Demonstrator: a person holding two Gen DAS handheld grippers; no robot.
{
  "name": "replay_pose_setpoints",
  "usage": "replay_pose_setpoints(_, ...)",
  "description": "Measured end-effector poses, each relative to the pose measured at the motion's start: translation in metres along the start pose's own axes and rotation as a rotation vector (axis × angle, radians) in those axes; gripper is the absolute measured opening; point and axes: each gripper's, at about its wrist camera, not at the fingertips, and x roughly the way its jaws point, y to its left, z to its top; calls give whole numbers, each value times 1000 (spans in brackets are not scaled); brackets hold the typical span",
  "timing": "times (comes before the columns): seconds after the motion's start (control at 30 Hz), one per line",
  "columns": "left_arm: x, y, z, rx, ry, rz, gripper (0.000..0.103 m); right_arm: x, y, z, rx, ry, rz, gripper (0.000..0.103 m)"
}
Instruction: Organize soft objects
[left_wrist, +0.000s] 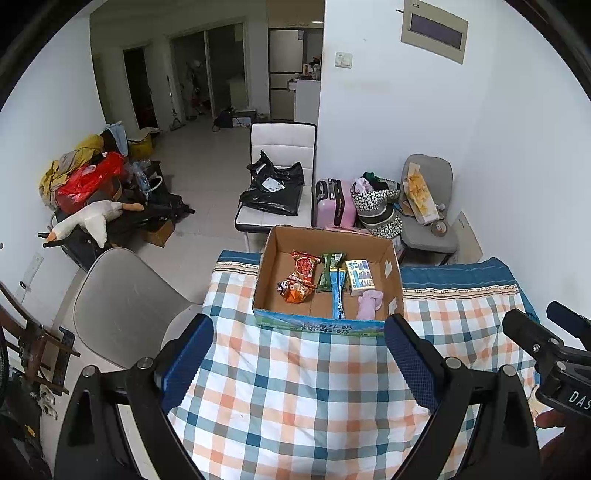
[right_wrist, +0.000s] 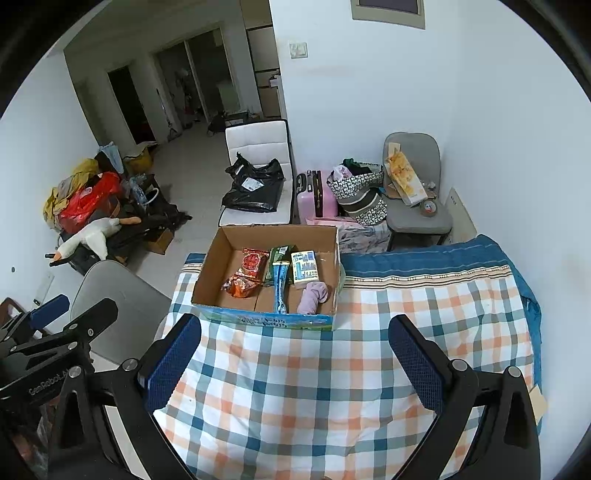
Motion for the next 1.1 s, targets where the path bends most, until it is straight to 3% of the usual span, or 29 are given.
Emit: replay_pose_setpoints(1.1,-8,-2,-1,9,-7,39,95,-11,-5,7,1,-14,-11,103)
